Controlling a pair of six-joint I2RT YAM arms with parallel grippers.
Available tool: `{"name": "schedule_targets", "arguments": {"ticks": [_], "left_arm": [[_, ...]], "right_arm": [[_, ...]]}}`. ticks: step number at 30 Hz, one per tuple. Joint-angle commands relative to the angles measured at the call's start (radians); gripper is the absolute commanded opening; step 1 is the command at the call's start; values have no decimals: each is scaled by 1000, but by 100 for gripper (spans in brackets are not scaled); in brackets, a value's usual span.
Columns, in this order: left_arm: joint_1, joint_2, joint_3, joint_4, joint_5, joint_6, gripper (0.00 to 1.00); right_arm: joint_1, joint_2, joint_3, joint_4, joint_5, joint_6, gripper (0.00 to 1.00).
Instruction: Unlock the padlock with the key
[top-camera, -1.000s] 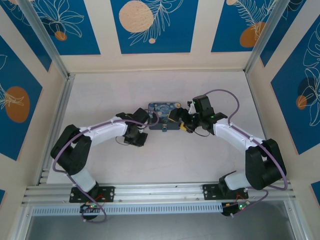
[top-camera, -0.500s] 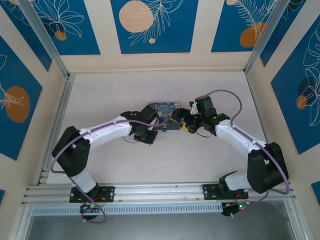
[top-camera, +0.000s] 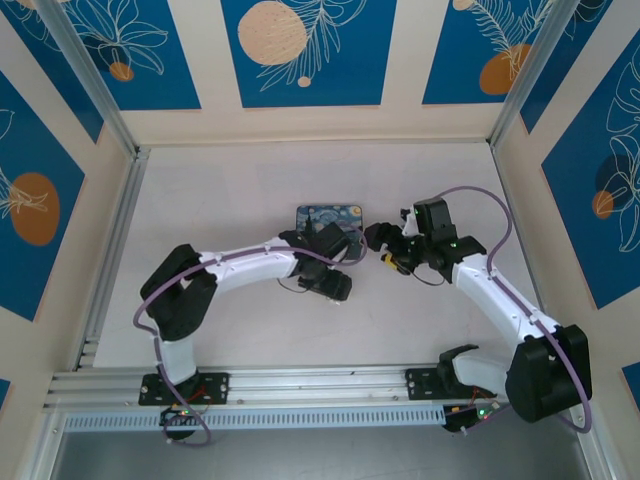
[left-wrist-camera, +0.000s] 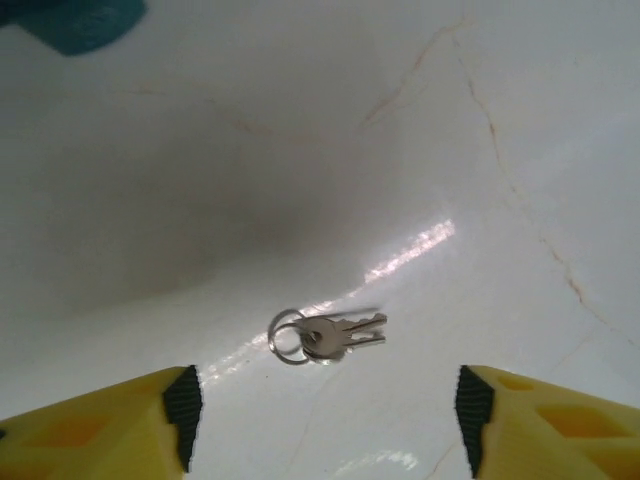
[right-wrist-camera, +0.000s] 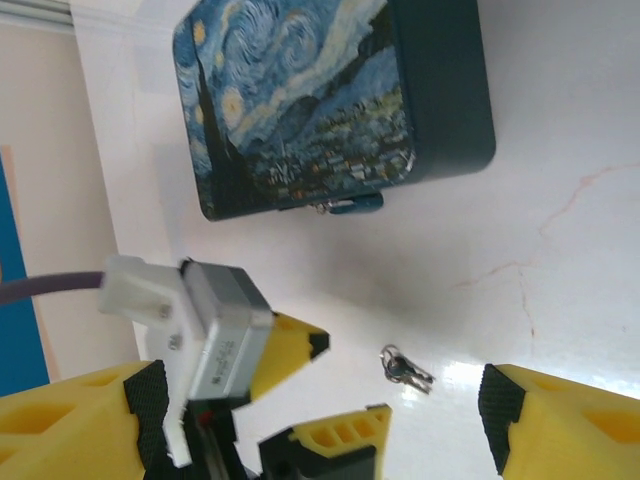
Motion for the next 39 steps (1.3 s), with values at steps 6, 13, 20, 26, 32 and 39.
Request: {"name": "schedule_targets", "arguments": {"ticks": [6, 13, 20, 26, 32, 39], "left_arm": [[23, -188, -48, -39, -178, -11, 94], [105, -326, -130, -33, -233, -64, 100], [243, -411, -202, -15, -216, -95, 100], [348, -471, -247, 7, -172, -96, 100], [393, -499, -263, 7, -144, -86, 100], [415, -507, -266, 4, -131, -66, 100]], "right_arm": [[84, 52, -65, -77, 17, -34, 82], [252, 166, -46, -33, 58, 68, 80], [335, 289, -15, 41, 38, 168, 78], [362, 372, 48, 42, 53, 187, 78], [385, 455, 118, 28, 58, 194, 78], [417, 469, 120, 7, 78, 210, 79]]}}
